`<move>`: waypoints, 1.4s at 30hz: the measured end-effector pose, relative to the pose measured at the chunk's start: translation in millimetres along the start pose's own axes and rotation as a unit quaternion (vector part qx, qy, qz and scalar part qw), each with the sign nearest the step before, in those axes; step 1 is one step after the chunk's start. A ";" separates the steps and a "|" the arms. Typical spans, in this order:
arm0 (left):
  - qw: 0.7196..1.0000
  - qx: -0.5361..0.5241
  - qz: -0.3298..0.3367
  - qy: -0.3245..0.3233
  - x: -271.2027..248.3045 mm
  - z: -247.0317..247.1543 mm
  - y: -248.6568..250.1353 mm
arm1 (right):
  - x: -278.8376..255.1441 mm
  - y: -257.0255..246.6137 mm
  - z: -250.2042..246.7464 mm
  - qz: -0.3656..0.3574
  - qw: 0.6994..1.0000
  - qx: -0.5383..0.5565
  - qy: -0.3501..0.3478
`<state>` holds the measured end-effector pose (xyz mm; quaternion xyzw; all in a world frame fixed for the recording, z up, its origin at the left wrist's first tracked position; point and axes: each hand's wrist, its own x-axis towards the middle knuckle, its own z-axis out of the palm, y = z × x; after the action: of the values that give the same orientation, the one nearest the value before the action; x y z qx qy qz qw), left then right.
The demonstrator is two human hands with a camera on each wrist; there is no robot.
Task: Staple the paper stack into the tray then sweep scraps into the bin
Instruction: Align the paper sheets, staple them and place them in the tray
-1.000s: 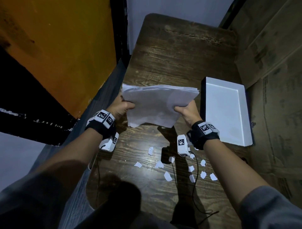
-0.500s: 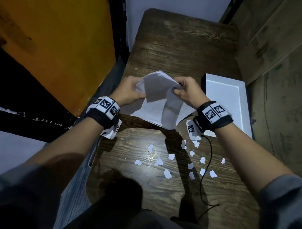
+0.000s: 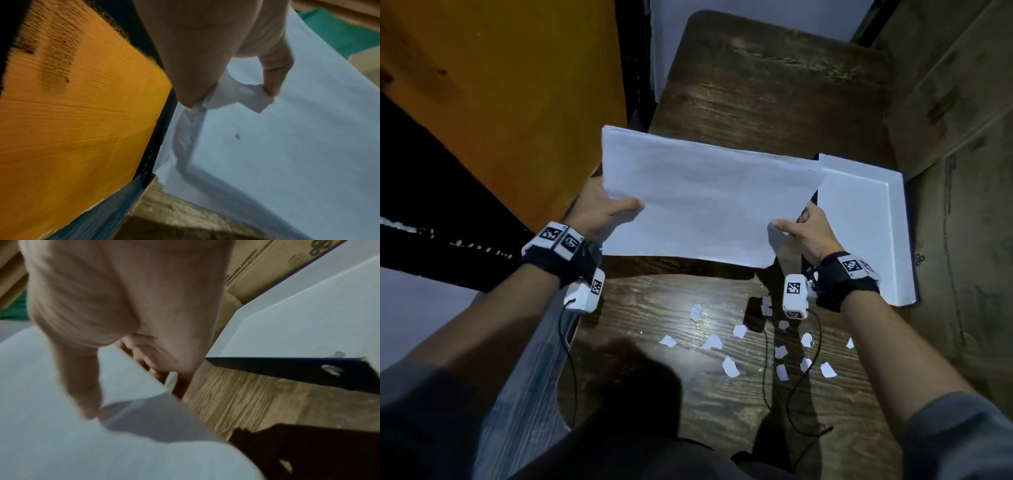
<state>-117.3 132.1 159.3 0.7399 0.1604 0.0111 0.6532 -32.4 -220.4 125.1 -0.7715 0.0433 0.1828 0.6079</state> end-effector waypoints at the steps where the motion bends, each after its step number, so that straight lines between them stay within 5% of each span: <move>1: 1.000 -0.010 -0.002 0.021 -0.6 5.6 -5.5 | 0.4 -3.3 7.7 -0.009 1.000 -0.011 0.024; 5: 0.989 -0.026 -0.013 0.146 -3.2 31.7 -29.3 | -1.4 -0.2 33.6 -0.060 0.992 -0.005 0.107; 11: 0.967 -0.077 -0.091 0.227 -9.8 48.1 -54.2 | -10.5 26.3 41.1 -0.043 0.988 0.006 0.148; 26: 0.990 0.070 -0.070 0.104 -11.7 25.4 -86.3 | -8.9 51.1 33.1 0.016 0.991 -0.057 0.124; 30: 0.985 0.027 -0.070 0.153 -11.8 28.6 -85.0 | -11.2 43.2 37.8 -0.006 0.988 -0.046 0.147; 36: 0.968 -0.018 0.051 0.244 -13.4 37.4 -66.2 | -28.9 15.1 44.3 -0.077 0.981 -0.023 0.177; 42: 0.973 0.010 -0.092 0.213 -29.0 55.9 -104.6 | -29.4 49.4 63.8 0.040 0.989 -0.024 0.139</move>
<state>-155.4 80.9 55.2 0.7093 0.3631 0.1064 0.5947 -88.6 -176.8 76.9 -0.8015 0.1541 0.0986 0.5693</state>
